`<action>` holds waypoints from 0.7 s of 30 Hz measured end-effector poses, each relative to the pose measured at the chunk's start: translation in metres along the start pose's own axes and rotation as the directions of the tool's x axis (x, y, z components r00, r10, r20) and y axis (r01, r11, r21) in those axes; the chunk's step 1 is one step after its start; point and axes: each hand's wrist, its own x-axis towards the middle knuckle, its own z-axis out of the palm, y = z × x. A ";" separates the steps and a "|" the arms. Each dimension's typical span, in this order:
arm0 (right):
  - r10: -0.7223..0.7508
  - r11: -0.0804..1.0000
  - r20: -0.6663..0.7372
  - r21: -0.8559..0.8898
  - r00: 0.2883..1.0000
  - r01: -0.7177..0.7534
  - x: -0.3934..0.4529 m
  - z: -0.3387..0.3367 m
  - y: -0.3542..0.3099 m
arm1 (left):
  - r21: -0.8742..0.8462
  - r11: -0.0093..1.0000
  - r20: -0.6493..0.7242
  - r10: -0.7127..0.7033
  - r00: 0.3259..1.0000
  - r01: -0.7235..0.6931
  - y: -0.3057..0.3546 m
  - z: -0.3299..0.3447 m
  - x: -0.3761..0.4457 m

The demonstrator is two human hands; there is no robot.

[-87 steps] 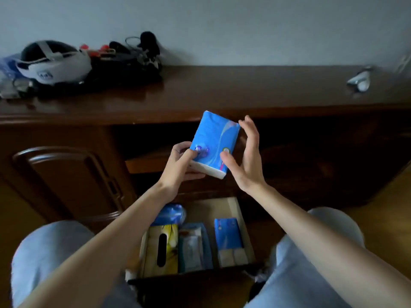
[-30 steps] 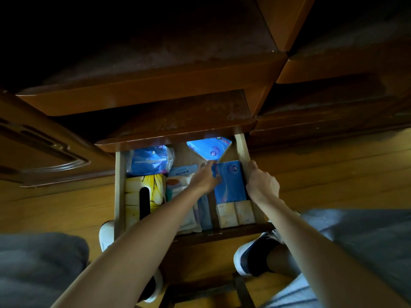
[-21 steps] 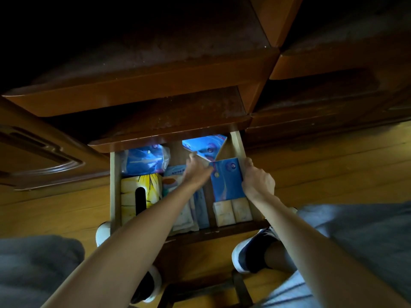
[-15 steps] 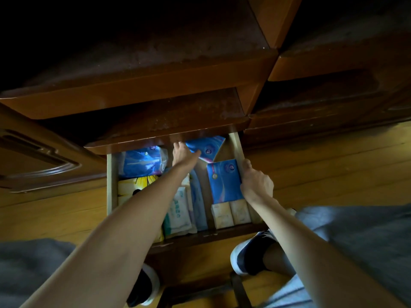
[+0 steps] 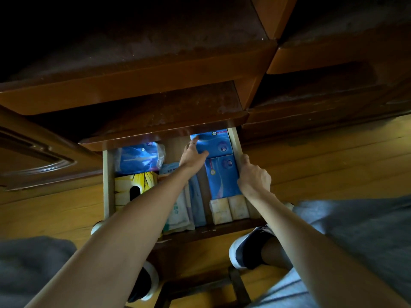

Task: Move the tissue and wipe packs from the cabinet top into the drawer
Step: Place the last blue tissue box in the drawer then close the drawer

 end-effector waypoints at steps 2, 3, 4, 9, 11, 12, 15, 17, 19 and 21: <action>0.004 1.000 -0.014 -0.003 1.000 -0.004 0.001 0.002 0.000 | 0.058 0.998 0.013 0.001 1.000 -0.001 0.003 -0.003 0.000; 0.009 1.000 -0.021 -0.007 1.000 -0.009 0.002 0.003 0.000 | 0.084 0.996 0.024 0.007 1.000 -0.009 0.002 -0.006 -0.001; 0.012 1.000 -0.026 -0.010 1.000 -0.012 0.003 0.004 -0.001 | 0.099 0.995 0.046 0.011 0.999 -0.016 0.000 -0.008 -0.001; 0.017 1.000 -0.017 0.014 1.000 -0.017 0.006 0.007 -0.002 | 0.105 0.994 0.165 -0.002 0.986 -0.016 -0.002 -0.020 0.001; 0.017 1.000 -0.010 0.023 1.000 -0.017 0.008 0.007 -0.001 | 0.097 0.995 0.223 0.009 0.975 -0.031 0.002 -0.026 -0.002; 0.018 1.000 -0.007 0.020 1.000 -0.018 0.008 0.006 0.000 | 0.110 0.992 0.244 0.029 0.969 -0.058 0.004 -0.030 -0.006; 0.031 0.999 -0.012 0.012 0.999 -0.030 0.009 0.006 -0.001 | 0.180 0.972 0.195 0.118 0.974 -0.154 0.004 -0.048 -0.031; 0.037 0.999 -0.014 0.019 0.999 -0.037 0.008 0.008 -0.005 | 0.229 0.952 0.123 0.178 0.976 -0.203 -0.008 -0.064 -0.053; 0.057 0.998 0.029 0.038 0.998 -0.058 0.001 0.013 -0.007 | 0.251 0.938 0.117 0.217 0.969 -0.240 -0.028 -0.084 -0.078; 0.045 0.998 0.041 -0.040 0.998 -0.044 -0.012 0.022 -0.008 | 0.310 0.916 0.119 0.227 0.967 -0.253 -0.055 -0.107 -0.107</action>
